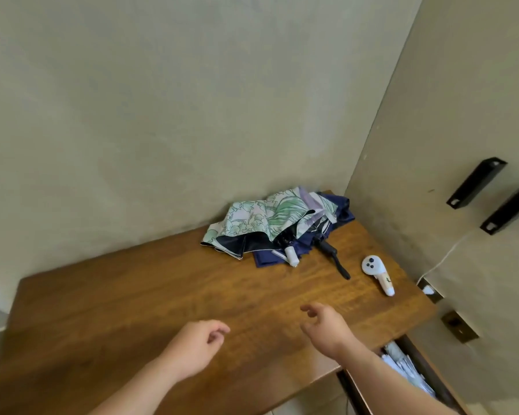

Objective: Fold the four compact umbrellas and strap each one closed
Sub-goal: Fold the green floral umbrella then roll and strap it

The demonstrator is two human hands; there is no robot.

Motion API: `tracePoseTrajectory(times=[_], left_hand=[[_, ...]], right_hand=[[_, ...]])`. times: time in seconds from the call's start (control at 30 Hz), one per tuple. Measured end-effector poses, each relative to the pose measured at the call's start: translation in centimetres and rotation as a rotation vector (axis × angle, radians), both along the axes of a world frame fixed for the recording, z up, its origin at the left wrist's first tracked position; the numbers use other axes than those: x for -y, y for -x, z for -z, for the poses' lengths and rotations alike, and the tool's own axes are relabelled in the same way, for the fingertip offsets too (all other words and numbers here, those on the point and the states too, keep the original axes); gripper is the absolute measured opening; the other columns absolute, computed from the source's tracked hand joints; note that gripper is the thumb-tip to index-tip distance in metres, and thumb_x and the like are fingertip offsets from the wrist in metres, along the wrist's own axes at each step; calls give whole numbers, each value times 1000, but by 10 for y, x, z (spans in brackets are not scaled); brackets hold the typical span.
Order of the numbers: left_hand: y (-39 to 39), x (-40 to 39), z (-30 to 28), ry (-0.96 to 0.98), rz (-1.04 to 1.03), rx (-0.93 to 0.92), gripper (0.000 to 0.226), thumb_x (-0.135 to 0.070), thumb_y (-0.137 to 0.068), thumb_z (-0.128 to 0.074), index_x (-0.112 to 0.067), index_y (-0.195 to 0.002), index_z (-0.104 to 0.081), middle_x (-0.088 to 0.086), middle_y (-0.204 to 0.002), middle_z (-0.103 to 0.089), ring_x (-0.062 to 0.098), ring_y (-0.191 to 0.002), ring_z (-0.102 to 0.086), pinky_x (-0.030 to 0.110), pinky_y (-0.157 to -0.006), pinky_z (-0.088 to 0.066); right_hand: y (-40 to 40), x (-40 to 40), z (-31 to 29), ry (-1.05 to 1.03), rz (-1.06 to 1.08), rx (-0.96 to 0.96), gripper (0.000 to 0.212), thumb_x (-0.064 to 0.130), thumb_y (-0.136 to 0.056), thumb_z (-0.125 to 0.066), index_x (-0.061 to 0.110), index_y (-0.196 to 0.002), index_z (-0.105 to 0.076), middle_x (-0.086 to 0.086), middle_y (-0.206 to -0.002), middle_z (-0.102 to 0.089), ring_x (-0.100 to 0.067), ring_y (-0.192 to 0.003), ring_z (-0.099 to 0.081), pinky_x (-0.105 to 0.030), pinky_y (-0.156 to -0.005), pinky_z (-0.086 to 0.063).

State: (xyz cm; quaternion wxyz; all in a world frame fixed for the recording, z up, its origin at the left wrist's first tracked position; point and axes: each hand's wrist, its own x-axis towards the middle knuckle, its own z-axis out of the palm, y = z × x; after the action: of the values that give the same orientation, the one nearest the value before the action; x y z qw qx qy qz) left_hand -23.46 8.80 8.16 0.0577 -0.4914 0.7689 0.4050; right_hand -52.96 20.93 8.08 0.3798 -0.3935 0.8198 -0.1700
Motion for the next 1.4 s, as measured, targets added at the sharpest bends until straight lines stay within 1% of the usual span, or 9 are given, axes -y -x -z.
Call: tracePoseTrajectory(times=[0.37, 0.5, 0.57, 0.67, 0.77, 0.87, 1.03, 1.27, 1.4], left_hand=[[19, 58, 18, -128, -110, 98, 23, -31, -106, -59, -46, -121, -68, -24, -119, -69, -2, -114, -63, 14, -97, -46], [38, 81, 22, -173, -212, 120, 25, -34, -106, -61, -44, -127, -69, -24, -123, -69, -5, -114, -61, 16, -96, -47], [49, 88, 28, -199, -265, 130, 26, -34, -106, -61, -42, -129, -69, -23, -125, -68, -3, -116, -60, 16, -95, -46], [60, 90, 35, -237, -341, 133, 24, -35, -105, -61, -47, -125, -68, -23, -125, -67, 0, -117, -60, 21, -95, -50], [68, 88, 36, -290, -365, 146, 27, -35, -106, -60, -49, -128, -66, -23, -127, -62, -2, -116, -57, 18, -86, -48], [70, 91, 33, -271, -422, 129, 27, -34, -106, -60, -49, -127, -67, -24, -127, -63, -2, -117, -56, 20, -92, -50], [65, 111, 13, -116, -456, 43, 29, -24, -105, -62, -41, -128, -70, -23, -126, -65, -2, -116, -59, 24, -101, -51], [30, 152, -32, 366, -610, -200, 35, -21, -103, -63, -36, -134, -64, -14, -135, -53, 6, -118, -56, 28, -101, -47], [-5, 161, -70, 424, -632, -369, 36, -31, -106, -58, -35, -142, -60, -12, -138, -50, 8, -123, -54, 29, -103, -44]], right_hand=[[77, 126, 42, -22, -35, -40, 52, 28, -98, -59, 29, -149, -51, -2, -141, -56, -17, -101, -65, -35, -83, -58], [94, 183, 80, -36, -112, -93, 58, 37, -103, -55, 27, -158, -39, -9, -154, -44, -30, -133, -50, -43, -109, -46], [97, 205, 96, -61, -128, -94, 56, 41, -104, -51, 27, -158, -37, -12, -154, -44, -33, -136, -46, -46, -110, -44], [99, 227, 105, -80, -88, -89, 60, 39, -101, -62, 23, -152, -36, -20, -143, -47, -41, -123, -55, -49, -99, -47], [105, 237, 111, -102, -96, -164, 62, 33, -88, -82, 15, -128, -38, -21, -127, -57, -45, -112, -61, -52, -90, -53], [108, 242, 113, -124, 47, -149, 51, 24, -87, -77, 12, -113, -36, -23, -119, -61, -45, -109, -63, -51, -89, -55], [113, 258, 83, -160, 163, -33, 25, 20, -85, -69, 8, -104, -58, -12, -95, -66, -36, -93, -60, -39, -80, -54], [72, 228, 20, 169, 152, -50, 15, 23, -84, -66, 20, -98, -60, -4, -87, -68, -31, -86, -64, -34, -72, -49], [21, 195, -14, 269, 135, -18, 24, 41, -81, -68, 28, -101, -65, 5, -80, -73, -16, -68, -72, -30, -58, -60]])
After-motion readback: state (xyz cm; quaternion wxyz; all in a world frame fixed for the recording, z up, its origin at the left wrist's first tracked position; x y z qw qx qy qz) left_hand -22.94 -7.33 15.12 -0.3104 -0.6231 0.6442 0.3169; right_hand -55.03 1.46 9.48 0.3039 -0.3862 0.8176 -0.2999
